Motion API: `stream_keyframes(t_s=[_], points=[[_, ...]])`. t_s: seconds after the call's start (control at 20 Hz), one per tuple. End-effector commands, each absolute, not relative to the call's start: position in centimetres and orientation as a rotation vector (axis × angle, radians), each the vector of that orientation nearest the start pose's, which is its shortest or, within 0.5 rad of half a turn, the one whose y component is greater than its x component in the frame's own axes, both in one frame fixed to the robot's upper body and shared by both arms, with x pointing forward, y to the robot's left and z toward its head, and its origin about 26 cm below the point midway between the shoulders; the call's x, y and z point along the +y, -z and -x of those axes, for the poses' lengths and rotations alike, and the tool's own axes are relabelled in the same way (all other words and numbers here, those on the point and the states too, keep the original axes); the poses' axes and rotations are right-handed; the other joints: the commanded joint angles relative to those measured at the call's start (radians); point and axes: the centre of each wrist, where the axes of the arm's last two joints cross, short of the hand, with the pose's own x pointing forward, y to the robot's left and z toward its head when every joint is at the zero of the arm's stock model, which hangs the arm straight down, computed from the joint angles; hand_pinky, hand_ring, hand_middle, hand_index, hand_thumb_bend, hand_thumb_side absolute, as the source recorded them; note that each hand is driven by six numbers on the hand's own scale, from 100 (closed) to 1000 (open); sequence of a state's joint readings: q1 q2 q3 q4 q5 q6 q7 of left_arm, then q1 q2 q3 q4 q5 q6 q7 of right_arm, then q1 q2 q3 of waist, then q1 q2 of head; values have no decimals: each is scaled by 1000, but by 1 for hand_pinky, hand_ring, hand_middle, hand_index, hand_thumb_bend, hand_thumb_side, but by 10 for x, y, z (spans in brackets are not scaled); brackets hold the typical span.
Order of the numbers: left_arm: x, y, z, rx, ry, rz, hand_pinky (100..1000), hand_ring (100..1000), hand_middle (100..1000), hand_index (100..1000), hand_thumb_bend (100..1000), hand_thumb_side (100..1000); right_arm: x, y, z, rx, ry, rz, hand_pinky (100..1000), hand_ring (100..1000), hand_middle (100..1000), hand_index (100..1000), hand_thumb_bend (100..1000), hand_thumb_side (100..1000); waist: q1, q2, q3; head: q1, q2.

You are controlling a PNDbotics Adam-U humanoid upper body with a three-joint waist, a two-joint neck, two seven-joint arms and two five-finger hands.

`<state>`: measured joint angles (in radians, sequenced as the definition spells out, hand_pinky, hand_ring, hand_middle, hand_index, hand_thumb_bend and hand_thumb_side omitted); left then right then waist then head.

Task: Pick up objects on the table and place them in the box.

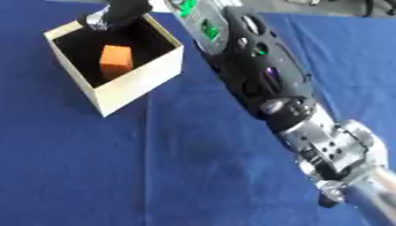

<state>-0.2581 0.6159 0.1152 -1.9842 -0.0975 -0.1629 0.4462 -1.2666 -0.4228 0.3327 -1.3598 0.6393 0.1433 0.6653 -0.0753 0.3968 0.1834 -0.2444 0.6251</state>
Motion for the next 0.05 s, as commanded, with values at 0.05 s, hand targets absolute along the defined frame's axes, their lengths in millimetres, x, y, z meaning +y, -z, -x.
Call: stream_keyframes(t_s=[0.05], points=[[333,-241,-287,-2527,145,-797,684,620,683,780,658,888,-146,-417,-378,-1873,-1586,802,842,910,741,890,280,717,16,-31,-6,9,13]])
